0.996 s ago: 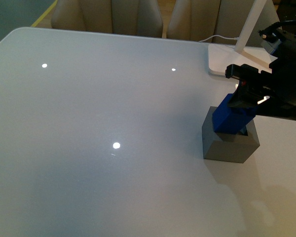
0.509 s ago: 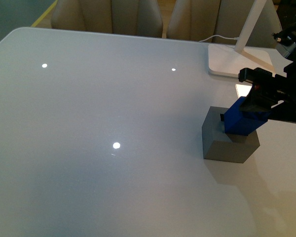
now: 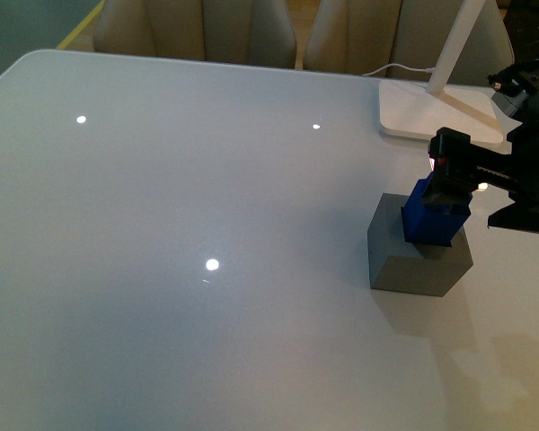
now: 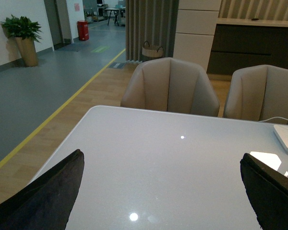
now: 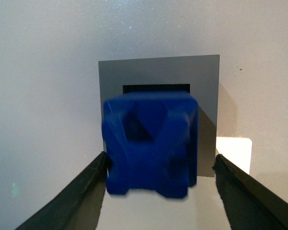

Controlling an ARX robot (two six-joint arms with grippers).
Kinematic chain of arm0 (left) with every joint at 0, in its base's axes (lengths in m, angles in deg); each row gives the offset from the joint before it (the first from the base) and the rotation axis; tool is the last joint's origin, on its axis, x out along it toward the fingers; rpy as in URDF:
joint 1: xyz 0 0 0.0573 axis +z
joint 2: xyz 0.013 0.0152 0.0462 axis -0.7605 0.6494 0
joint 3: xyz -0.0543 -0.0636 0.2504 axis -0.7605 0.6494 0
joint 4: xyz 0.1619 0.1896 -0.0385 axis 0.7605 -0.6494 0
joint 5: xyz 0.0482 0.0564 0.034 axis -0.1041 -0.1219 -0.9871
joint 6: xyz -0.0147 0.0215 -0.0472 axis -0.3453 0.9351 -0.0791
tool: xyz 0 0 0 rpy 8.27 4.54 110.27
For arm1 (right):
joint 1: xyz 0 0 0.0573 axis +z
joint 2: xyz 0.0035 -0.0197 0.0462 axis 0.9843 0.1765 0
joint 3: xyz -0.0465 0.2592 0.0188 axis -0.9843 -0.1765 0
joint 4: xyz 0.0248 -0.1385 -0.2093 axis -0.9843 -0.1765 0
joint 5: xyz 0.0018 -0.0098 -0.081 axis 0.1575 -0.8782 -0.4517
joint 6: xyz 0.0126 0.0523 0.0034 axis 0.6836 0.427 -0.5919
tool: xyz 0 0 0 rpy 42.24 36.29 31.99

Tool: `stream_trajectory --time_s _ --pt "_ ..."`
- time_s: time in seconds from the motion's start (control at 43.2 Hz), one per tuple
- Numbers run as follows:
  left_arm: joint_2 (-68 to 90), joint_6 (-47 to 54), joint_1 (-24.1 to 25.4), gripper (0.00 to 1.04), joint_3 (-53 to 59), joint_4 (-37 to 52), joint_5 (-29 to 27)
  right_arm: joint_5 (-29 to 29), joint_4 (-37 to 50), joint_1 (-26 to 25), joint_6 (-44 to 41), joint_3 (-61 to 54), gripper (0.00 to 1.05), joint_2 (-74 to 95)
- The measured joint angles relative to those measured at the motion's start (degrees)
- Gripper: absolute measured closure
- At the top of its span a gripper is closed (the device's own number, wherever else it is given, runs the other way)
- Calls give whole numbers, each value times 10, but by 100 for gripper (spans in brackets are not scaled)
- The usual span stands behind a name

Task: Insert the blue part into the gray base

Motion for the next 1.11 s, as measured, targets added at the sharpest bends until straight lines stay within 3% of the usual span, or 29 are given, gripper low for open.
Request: stream_trajectory --time_s 0.069,0.347,0.533,0.672,0.718,0.811,0.857,0.926,1.112 --pt "0 0 0 7 0 0 0 0 0 0 0 0 8 -4" --pt "0 0 0 7 0 0 0 -38 34 2 -2 -57 9 -121" --pt "0 0 0 7 0 0 0 -123 95 33 -7 -146 9 -260" --pt "0 0 0 7 0 0 0 -209 154 100 -12 -209 10 -368" --pt "0 0 0 7 0 0 0 -237 253 114 -42 -249 16 -386" --pt "0 0 0 7 0 0 0 -229 463 108 -110 -341 32 -413" --pt "0 0 0 7 0 0 -1 -223 516 96 -129 -372 39 -428" --pt "0 0 0 7 0 0 -1 -208 549 76 -147 -404 51 -458" --pt "0 0 0 7 0 0 0 -165 537 30 -162 -463 84 -533"
